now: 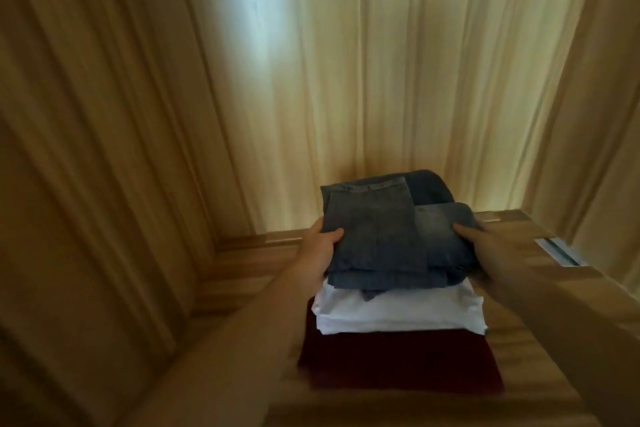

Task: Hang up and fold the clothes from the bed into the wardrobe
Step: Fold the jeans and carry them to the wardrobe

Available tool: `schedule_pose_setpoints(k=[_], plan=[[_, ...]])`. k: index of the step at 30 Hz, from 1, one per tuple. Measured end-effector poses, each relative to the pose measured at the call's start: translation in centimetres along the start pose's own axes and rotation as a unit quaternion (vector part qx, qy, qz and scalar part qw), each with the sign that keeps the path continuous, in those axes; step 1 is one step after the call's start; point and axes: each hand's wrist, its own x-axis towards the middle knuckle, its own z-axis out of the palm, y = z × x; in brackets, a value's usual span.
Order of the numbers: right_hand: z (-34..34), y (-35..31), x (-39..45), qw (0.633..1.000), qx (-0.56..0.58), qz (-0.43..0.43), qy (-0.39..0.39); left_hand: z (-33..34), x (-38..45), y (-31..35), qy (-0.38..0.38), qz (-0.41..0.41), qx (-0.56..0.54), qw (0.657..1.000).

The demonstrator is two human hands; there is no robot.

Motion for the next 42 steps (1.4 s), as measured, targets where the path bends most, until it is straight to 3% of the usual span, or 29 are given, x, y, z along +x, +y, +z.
schedule_pose_setpoints(k=[5, 15, 19, 23, 25, 28, 37, 42], plan=[[-1.3, 7.0, 2.9, 0.974, -0.211, -0.039, 0.076, -0.1, 1.4, -6.5, 0.039, -0.019, 0.073, 0.996], [-0.3, 5.6, 0.6, 0.959, -0.267, -0.055, 0.078, 0.2, 0.7, -6.2, 0.103, 0.062, 0.222, 0.968], [-0.3, 5.0, -3.1, 0.857, -0.458, -0.193, 0.133, 0.0, -2.3, -4.6, 0.092, 0.148, 0.396, 0.901], [0.2, 3.1, -9.7, 0.788, -0.582, -0.199, 0.028, -0.1, -8.3, -3.6, 0.016, 0.223, 0.529, 0.818], [0.6, 2.1, -14.0, 0.75, -0.627, -0.211, 0.015, -0.6, -12.2, -3.2, 0.006, 0.24, 0.582, 0.777], [1.4, 1.1, -21.2, 0.714, -0.662, -0.228, 0.019, -2.1, -18.8, -2.5, 0.001, 0.256, 0.608, 0.752], [5.1, -0.1, -36.6, 0.704, -0.674, -0.224, 0.02, -9.0, -33.8, 0.3, -0.038, 0.263, 0.617, 0.741], [7.8, -0.1, -40.9, 0.734, -0.64, -0.225, -0.019, -12.7, -38.8, 1.9, 0.003, 0.257, 0.631, 0.732]])
